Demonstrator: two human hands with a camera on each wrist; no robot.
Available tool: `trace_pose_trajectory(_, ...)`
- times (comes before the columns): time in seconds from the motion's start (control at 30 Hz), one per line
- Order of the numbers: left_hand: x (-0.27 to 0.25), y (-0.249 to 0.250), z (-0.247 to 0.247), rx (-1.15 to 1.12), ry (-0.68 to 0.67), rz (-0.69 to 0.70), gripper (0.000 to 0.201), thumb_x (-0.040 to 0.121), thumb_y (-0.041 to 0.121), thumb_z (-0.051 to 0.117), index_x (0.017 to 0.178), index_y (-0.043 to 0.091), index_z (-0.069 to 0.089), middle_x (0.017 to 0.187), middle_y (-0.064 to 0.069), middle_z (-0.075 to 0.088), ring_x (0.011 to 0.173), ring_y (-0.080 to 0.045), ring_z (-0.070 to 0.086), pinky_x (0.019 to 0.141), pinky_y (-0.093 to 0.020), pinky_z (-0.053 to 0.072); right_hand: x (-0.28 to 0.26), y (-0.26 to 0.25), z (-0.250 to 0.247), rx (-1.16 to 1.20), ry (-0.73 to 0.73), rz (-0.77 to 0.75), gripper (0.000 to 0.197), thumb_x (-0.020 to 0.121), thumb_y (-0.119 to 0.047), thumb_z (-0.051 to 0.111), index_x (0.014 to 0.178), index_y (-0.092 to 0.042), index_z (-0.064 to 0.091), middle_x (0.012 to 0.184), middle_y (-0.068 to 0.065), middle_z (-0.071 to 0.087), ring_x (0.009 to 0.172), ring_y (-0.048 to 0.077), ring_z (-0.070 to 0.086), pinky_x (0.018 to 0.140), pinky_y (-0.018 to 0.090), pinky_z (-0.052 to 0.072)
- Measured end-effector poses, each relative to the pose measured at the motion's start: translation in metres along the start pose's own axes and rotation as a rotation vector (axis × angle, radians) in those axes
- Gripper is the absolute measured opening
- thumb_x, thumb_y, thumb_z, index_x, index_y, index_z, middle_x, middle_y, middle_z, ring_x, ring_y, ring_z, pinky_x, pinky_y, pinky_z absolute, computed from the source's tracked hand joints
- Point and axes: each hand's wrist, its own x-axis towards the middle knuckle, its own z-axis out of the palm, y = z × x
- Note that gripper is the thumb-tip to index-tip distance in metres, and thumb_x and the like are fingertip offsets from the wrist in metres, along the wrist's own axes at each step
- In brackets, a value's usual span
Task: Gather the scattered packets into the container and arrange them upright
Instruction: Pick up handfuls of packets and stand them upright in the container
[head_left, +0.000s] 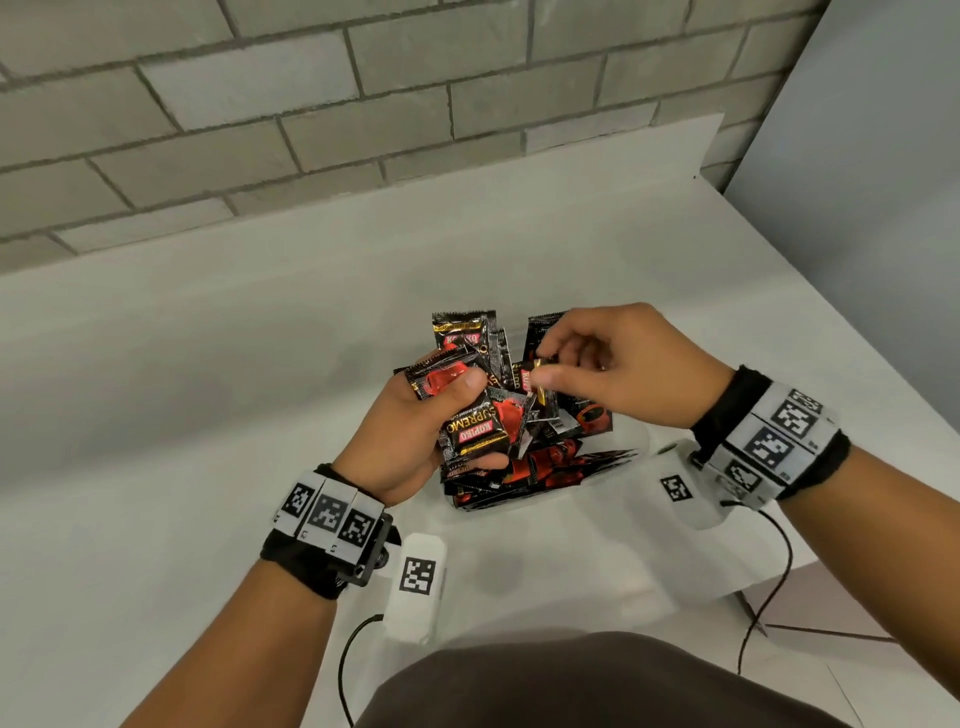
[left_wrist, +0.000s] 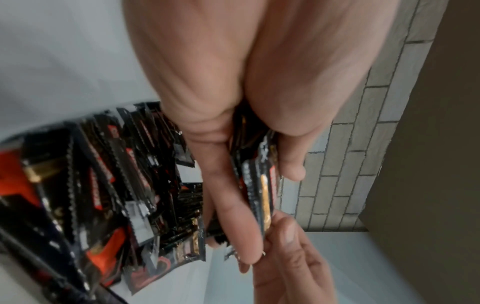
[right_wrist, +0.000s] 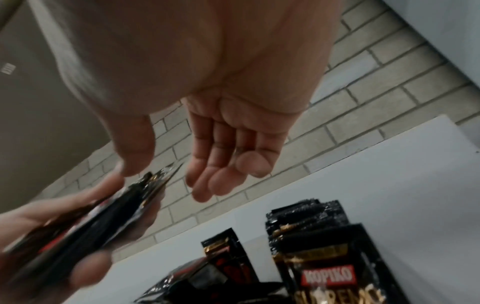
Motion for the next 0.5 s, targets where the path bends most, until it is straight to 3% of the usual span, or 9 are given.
trace_pose_trajectory(0.07, 0.001, 0.0, 0.003, -0.03, -0.014, 0.006, 0.043, 0.098, 0.021, 0.058, 0.137, 0.002, 0.053, 0.125, -0.027, 0.069, 0.103, -0.051, 0.071, 0.063, -0.046, 0.064, -0.002, -0.003, 0.007, 0.034, -0.032, -0.003, 0.027, 0.081, -0.045, 0.079, 0.094, -0.024, 0.07, 0.074, -0.008, 0.066, 0.064, 0.005, 0.06, 0.061, 0.016, 0.047)
trace_pose_trajectory(0.13, 0.003, -0.001, 0.002, -0.047, 0.004, 0.005, 0.04, 0.1, 0.018, 0.058, 0.137, 0.003, 0.053, 0.125, -0.027, 0.068, 0.103, -0.05, 0.071, 0.063, -0.046, 0.063, -0.002, 0.0, 0.012, 0.105, -0.001, 0.023, 0.017, 0.084, -0.036, 0.079, 0.089, -0.023, 0.068, 0.075, -0.005, 0.068, 0.063, 0.007, 0.063, 0.062, 0.025, 0.052)
trace_pose_trajectory(0.2, 0.004, -0.002, -0.002, -0.025, 0.024, 0.0, 0.039, 0.1, 0.017, 0.059, 0.135, 0.004, 0.054, 0.125, -0.026, 0.069, 0.105, -0.048, 0.071, 0.065, -0.051, 0.064, -0.001, 0.005, 0.012, 0.217, 0.057, 0.079, 0.014, 0.088, -0.024, 0.077, 0.088, -0.019, 0.064, 0.079, 0.002, 0.07, 0.064, 0.019, 0.07, 0.065, 0.037, 0.059)
trace_pose_trajectory(0.33, 0.003, -0.004, -0.009, 0.032, 0.09, -0.015, 0.035, 0.097, 0.016, 0.062, 0.131, 0.006, 0.059, 0.122, -0.024, 0.071, 0.103, -0.041, 0.073, 0.066, -0.054, 0.063, -0.003, 0.008, 0.0, 0.343, 0.146, 0.147, 0.013, 0.089, -0.01, 0.074, 0.093, -0.016, 0.063, 0.09, 0.009, 0.071, 0.06, 0.03, 0.073, 0.062, 0.043, 0.06)
trace_pose_trajectory(0.4, 0.003, -0.004, -0.013, 0.032, 0.123, -0.023, 0.034, 0.098, 0.016, 0.062, 0.13, 0.006, 0.06, 0.122, -0.023, 0.07, 0.103, -0.041, 0.074, 0.065, -0.052, 0.063, -0.003, 0.01, -0.011, 0.319, 0.164, 0.142, 0.012, 0.087, -0.009, 0.076, 0.095, -0.016, 0.069, 0.088, 0.006, 0.073, 0.059, 0.026, 0.072, 0.066, 0.042, 0.061)
trace_pose_trajectory(0.5, 0.003, -0.004, -0.017, 0.042, 0.143, -0.02, 0.035, 0.099, 0.017, 0.062, 0.131, 0.004, 0.058, 0.123, -0.025, 0.069, 0.103, -0.041, 0.074, 0.066, -0.051, 0.063, -0.003, 0.017, -0.027, 0.133, 0.043, 0.116, 0.014, 0.084, -0.008, 0.078, 0.093, -0.019, 0.075, 0.078, -0.005, 0.073, 0.061, 0.011, 0.067, 0.069, 0.027, 0.057)
